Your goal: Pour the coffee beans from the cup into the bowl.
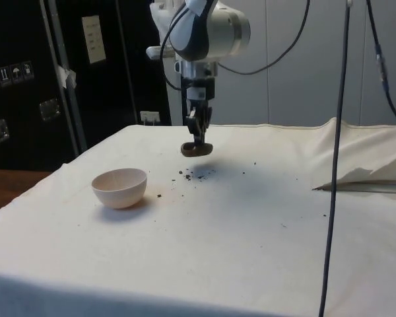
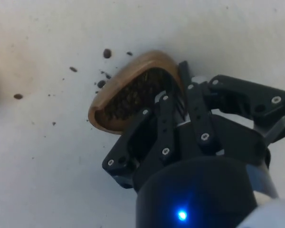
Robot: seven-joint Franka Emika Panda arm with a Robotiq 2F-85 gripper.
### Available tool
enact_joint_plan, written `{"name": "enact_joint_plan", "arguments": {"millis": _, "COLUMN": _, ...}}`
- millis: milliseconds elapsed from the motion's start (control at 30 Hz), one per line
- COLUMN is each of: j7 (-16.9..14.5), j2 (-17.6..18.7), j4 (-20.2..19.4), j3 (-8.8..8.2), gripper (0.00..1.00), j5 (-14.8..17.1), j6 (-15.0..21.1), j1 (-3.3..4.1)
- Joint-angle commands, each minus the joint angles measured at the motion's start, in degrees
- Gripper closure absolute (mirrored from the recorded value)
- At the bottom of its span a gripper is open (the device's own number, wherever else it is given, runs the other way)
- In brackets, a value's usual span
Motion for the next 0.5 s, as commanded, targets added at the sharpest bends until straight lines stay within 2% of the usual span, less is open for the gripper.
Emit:
{"name": "enact_joint_plan", "arguments": {"millis": 0, "j7": 1.49, "j2": -0.34, "j4": -0.29, "j3": -0.74, "gripper": 1.0, "j5": -1.32, "j6": 0.0, "j1": 0.97}}
{"name": "enact_joint_plan", "arguments": {"millis": 133, "j7": 3.84, "j2": -1.38, "j4": -0.23, "j3": -0.46, "gripper": 1.0, "j5": -3.21, "j6": -0.06, "j1": 1.6}}
{"name": "enact_joint_plan", "arguments": {"millis": 167, "j7": 2.92, "j2": -1.32, "j4": -0.11, "j3": 0.29, "gripper": 1.0, "j5": -2.46, "j6": 0.0, "j1": 0.8}}
{"name": "enact_joint_plan", "arguments": {"millis": 200, "j7": 4.41, "j2": -1.6, "j4": -0.17, "j3": -0.4, "gripper": 1.0, "j5": -3.72, "j6": -0.11, "j1": 1.78}}
{"name": "enact_joint_plan", "arguments": {"millis": 400, "j7": 8.77, "j2": -2.29, "j4": 0.97, "j3": 0.69, "gripper": 1.0, "j5": -7.33, "j6": -0.23, "j1": 2.35}}
{"name": "enact_joint_plan", "arguments": {"millis": 433, "j7": 7.51, "j2": -2.41, "j4": 0.63, "j3": 1.32, "gripper": 1.0, "j5": -6.3, "j6": 0.0, "j1": 1.6}}
{"name": "enact_joint_plan", "arguments": {"millis": 467, "j7": 9.22, "j2": -2.29, "j4": 1.15, "j3": 0.86, "gripper": 1.0, "j5": -7.68, "j6": -0.23, "j1": 2.46}}
